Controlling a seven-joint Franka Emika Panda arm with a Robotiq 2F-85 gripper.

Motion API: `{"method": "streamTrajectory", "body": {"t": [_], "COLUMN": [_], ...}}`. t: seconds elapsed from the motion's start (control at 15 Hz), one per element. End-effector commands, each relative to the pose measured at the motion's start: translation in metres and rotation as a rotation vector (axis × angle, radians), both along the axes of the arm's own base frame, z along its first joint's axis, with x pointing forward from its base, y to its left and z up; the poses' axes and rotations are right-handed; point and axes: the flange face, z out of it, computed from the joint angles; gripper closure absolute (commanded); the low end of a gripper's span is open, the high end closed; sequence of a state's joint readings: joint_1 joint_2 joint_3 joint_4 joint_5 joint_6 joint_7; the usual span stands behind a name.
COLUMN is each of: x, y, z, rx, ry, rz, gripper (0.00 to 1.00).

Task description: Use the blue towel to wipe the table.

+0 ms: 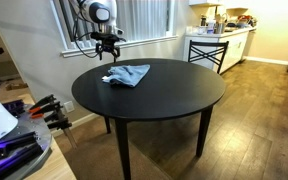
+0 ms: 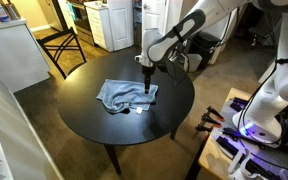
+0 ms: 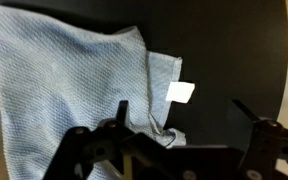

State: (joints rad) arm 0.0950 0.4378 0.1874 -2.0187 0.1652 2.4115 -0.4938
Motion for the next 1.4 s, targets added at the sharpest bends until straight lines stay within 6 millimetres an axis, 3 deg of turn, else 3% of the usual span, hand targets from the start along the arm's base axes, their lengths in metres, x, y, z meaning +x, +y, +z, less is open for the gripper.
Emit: {"method": "streamTrajectory", "body": {"t": [0.0,0.2,0.53,1.0,1.33], "x": [0.051,0.079,0.107,0.128,0.135], "y": [0.018,0.023,0.04,0.074,0.072], "z": [-0.042,-0.067,-0.095,-0.122,-0.133], "rx": [-0.017,-0.018,-0.023,-0.081,-0.076], "ry": [-0.031,-0.053,-0.108,-0.193,-0.187], "rz": [0.056,0.072,0.111,0.207,0.214], "gripper": [0.0,0.0,0.0,0.0,0.0]}}
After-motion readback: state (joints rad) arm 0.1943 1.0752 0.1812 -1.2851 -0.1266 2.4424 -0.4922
